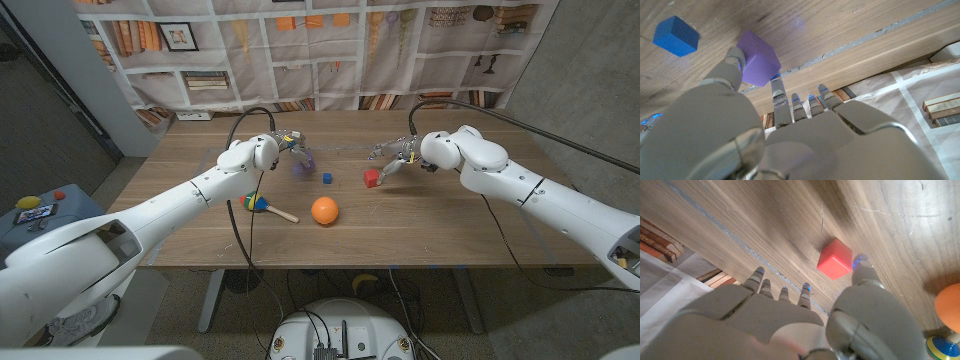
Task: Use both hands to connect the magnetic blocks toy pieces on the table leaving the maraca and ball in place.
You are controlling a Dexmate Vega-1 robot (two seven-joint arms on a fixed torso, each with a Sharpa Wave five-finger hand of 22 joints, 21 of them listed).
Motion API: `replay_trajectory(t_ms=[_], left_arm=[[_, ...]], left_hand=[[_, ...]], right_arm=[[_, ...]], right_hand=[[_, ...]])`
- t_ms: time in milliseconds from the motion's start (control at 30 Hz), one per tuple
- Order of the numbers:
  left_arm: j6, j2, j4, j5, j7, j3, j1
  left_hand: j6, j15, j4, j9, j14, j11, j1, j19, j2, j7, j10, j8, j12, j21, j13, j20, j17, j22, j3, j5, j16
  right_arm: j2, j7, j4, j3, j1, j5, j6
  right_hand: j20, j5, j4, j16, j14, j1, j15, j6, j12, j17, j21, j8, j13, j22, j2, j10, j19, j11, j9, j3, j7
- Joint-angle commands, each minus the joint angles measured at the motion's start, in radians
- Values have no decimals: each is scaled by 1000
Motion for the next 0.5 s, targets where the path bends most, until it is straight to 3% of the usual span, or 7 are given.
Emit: replay_trajectory(t_ms=[33, 500], left_arm=[[5, -1, -3, 4, -4, 7, 3], [3, -5, -1, 3, -4, 11, 6]], left_hand=[[74, 1, -1, 4, 3, 0, 1, -1, 10, -67, 8, 1, 4, -6, 1, -1, 2, 4, -1, 5, 3], [77, 0, 1, 5, 5, -2, 0, -1, 13, -66, 10, -3, 3, -6, 2, -1, 2, 4, -7, 5, 3]], right_arm=[[21, -9, 24, -20, 3, -56, 4], [41, -38, 17, -30, -16, -111, -31]], right_hand=[[-3, 4, -4, 9, -27, 19, -2, 16, 11, 5, 7, 16, 6, 4, 5, -6, 22, 0, 6, 11, -17], [-12, -17, -5, 20, 0, 56, -12, 94, 20, 5, 10, 62, 11, 3, -6, 5, 65, -1, 17, 19, -37]])
